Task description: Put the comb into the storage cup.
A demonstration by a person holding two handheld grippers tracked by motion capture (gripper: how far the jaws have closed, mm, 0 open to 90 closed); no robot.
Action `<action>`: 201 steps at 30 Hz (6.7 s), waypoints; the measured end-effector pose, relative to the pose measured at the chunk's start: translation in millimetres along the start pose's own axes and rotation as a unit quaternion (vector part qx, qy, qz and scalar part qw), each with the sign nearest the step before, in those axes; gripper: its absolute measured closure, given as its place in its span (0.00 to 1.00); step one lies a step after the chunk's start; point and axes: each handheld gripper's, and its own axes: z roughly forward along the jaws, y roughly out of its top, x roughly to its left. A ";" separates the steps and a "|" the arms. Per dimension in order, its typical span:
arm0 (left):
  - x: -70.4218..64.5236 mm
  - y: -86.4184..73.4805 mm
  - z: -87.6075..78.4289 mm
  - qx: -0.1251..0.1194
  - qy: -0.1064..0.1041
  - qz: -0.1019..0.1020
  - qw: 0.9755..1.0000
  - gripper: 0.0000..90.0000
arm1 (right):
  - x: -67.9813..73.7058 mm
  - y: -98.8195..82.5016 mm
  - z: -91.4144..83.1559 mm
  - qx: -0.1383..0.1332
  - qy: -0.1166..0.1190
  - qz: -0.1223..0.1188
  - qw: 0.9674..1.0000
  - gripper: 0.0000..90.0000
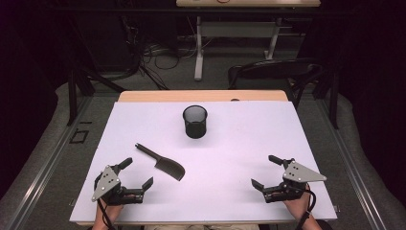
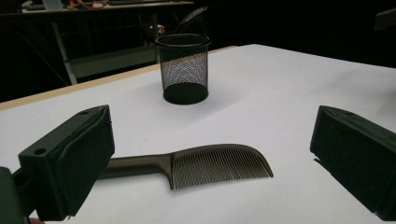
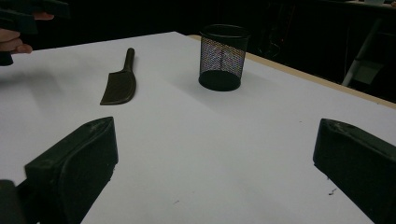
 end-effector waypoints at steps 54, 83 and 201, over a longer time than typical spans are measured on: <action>50.2 20.5 41.4 0.043 0.070 0.000 0.997 0.00 | -4.3 -0.1 11.0 0.010 0.008 -0.001 1.000 0.00; 73.6 27.7 68.3 0.083 0.100 0.008 0.991 0.00 | -4.5 0.0 12.7 0.015 0.011 -0.002 1.000 0.00; 96.8 0.5 101.8 0.317 0.110 0.021 0.942 1.00 | -2.6 1.0 11.2 0.026 0.008 -0.011 1.000 0.00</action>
